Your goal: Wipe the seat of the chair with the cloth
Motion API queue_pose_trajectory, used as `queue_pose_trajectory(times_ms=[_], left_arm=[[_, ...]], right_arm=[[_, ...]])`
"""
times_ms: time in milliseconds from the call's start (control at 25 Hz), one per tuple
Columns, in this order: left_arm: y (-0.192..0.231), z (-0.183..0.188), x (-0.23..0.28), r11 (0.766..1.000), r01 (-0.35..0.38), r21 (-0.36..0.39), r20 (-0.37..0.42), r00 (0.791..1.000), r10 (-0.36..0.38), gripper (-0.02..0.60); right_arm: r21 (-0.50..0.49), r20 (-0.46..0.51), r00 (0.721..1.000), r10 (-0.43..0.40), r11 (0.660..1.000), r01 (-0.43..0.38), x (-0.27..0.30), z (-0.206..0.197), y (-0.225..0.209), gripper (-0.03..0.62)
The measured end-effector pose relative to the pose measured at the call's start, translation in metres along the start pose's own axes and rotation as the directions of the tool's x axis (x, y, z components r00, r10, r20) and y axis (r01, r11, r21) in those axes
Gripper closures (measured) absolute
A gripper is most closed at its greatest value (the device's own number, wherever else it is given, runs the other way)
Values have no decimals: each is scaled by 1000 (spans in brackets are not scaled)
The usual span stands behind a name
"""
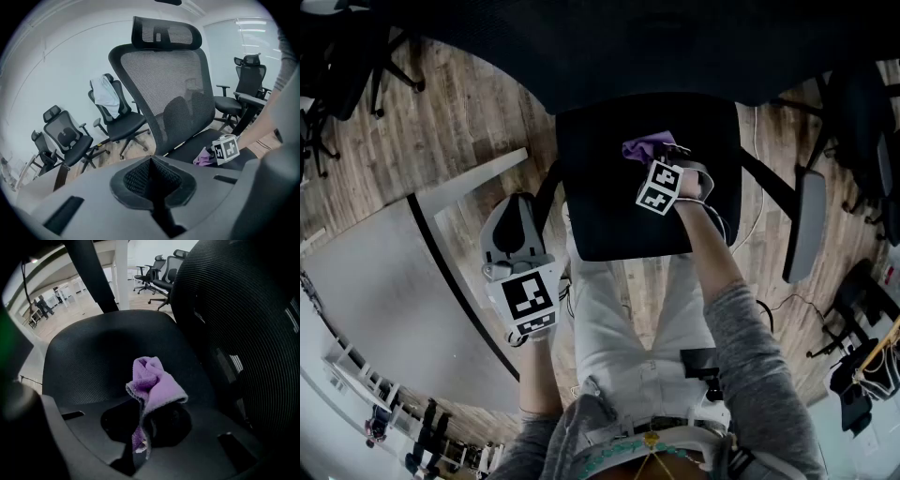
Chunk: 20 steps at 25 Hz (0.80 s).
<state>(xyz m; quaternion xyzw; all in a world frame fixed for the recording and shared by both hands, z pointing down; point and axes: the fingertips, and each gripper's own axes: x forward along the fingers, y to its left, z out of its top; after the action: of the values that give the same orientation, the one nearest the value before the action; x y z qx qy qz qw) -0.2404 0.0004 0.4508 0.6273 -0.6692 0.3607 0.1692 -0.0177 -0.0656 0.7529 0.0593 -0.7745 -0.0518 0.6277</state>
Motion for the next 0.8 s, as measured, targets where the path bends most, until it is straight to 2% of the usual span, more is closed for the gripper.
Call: queue_pose_trajectory(times_ms=[800], left_arm=[[1,0,0,1000,-9,15,-3,1000,9,578]], right_arm=[[32,-85,996,-37,999,40,-13,-70,-24,546]])
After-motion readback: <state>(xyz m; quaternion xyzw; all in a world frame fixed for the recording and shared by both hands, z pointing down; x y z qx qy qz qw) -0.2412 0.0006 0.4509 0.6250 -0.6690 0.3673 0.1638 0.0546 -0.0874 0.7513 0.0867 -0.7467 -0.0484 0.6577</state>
